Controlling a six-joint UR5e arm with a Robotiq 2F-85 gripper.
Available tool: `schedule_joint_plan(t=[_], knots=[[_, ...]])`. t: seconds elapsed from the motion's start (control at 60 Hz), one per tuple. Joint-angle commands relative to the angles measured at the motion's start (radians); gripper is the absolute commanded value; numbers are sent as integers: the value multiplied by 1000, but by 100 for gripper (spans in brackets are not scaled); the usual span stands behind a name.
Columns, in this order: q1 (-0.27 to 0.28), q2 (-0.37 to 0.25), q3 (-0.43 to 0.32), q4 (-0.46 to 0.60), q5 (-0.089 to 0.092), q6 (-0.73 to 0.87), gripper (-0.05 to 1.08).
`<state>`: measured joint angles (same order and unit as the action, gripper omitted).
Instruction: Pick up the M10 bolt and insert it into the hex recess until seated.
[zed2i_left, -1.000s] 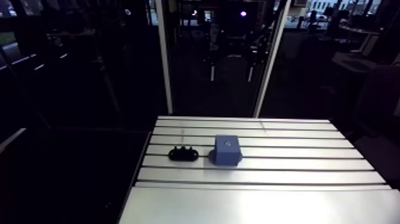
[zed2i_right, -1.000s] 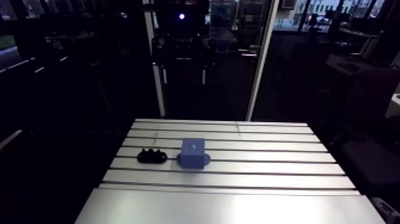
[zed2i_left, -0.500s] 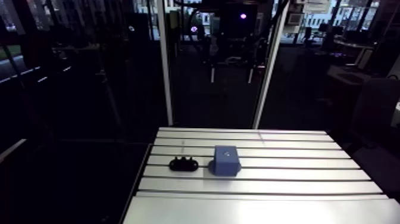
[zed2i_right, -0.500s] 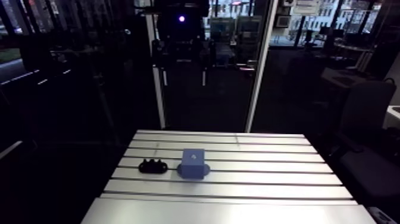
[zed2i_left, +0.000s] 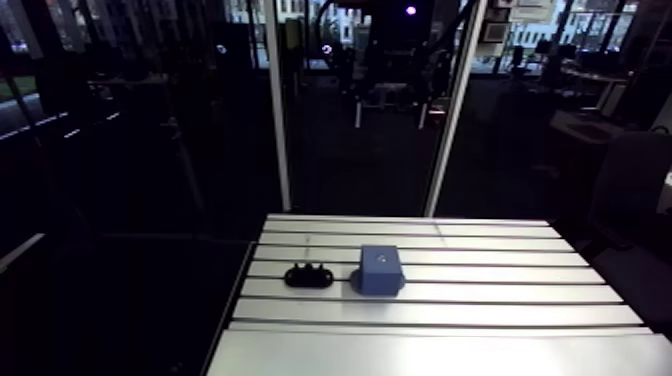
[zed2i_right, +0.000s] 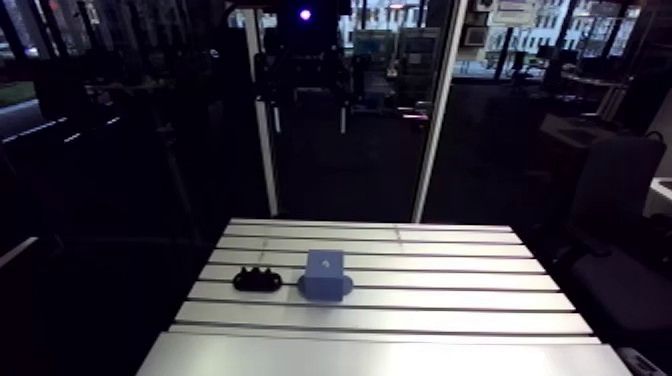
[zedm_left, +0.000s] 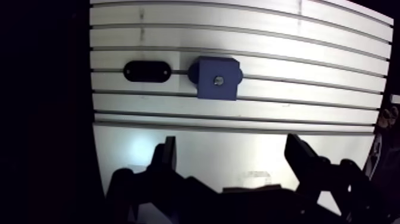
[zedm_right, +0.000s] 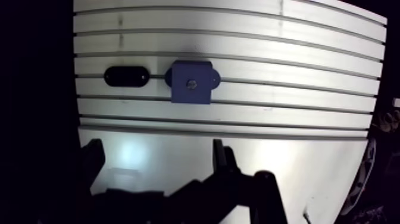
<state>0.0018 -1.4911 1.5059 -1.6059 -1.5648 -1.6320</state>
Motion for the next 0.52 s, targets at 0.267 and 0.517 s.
schedule_joint_plan(t=[0.267, 0.517], knots=[[1, 2, -2, 1, 1, -4, 2], [0, 10, -1, -1, 2, -5, 2]])
